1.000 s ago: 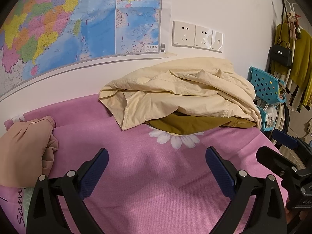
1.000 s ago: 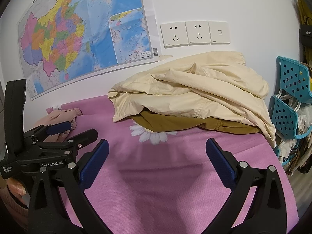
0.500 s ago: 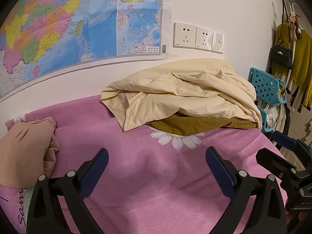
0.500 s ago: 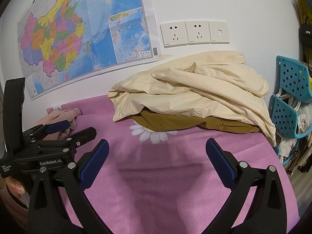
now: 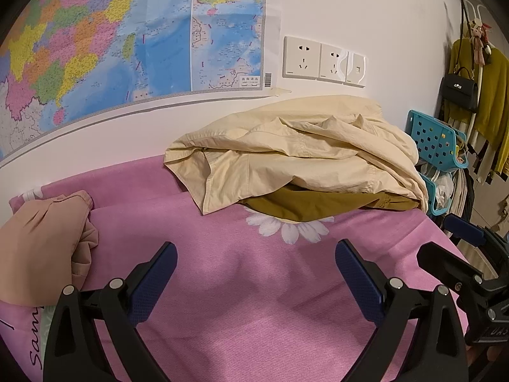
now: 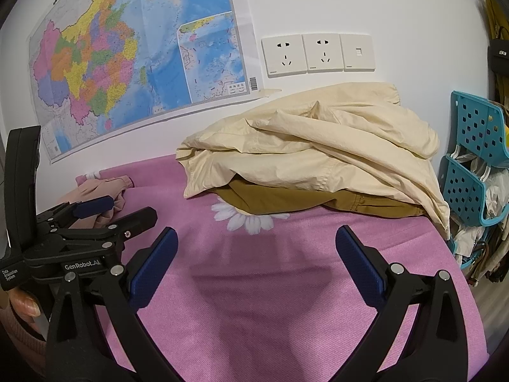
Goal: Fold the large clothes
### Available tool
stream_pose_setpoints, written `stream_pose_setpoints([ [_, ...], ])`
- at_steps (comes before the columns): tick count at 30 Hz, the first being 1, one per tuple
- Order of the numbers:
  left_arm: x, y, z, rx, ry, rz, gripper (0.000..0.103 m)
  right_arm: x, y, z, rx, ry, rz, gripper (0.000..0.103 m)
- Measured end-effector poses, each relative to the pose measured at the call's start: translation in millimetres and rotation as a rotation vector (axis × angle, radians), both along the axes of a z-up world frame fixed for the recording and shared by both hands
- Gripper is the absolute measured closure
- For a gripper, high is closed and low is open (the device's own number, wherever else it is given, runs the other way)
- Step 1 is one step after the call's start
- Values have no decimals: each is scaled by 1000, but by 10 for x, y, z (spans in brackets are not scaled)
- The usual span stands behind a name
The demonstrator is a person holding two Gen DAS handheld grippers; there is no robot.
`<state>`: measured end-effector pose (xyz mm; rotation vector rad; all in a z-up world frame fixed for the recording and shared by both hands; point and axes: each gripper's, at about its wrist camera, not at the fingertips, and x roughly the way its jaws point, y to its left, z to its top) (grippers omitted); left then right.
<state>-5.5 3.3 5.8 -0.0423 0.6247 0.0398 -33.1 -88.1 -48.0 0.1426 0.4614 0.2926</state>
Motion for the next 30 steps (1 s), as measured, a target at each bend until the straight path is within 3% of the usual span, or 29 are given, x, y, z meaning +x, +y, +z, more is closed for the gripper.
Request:
stream_pose_setpoints([
  [30, 88, 33, -11, -14, 16, 4, 7, 69, 18, 39, -8, -1, 6, 5],
])
